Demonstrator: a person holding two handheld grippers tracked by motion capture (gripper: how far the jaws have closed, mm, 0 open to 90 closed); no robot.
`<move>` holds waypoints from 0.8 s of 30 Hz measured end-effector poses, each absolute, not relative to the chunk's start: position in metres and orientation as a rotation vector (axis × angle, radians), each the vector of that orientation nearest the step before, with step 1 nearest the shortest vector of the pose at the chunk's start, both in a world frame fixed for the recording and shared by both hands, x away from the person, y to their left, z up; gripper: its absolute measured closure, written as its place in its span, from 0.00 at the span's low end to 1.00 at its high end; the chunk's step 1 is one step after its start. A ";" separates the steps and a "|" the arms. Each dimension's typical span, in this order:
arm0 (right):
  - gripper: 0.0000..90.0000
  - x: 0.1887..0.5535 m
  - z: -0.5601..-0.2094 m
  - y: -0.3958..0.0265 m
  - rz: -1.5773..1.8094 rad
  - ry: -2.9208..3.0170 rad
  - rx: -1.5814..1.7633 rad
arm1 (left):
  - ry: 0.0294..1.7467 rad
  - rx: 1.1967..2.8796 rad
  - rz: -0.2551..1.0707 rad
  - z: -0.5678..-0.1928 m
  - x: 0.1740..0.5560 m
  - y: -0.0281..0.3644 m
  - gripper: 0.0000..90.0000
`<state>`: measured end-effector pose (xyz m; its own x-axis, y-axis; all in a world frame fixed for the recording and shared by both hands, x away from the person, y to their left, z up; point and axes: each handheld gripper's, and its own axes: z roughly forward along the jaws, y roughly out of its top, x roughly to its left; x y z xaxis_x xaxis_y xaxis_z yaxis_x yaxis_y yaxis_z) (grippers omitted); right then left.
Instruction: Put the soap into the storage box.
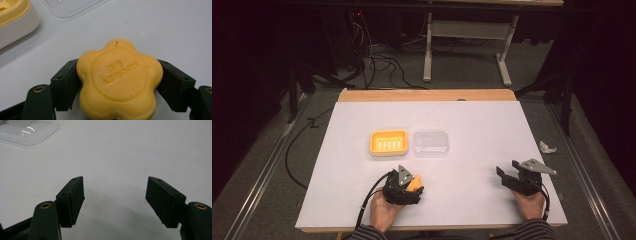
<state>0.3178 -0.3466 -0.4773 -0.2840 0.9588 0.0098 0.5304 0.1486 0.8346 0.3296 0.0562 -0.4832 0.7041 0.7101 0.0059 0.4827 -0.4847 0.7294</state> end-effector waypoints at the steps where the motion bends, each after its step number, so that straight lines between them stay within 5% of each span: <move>1: 0.35 0.318 -0.477 -0.347 1.027 1.886 1.418 | 0.907 2.179 0.396 -0.483 0.330 0.056 0.29; 24: 0.35 0.317 -0.477 -0.347 1.030 1.884 1.417 | 0.891 2.167 0.395 -0.470 0.332 0.067 0.29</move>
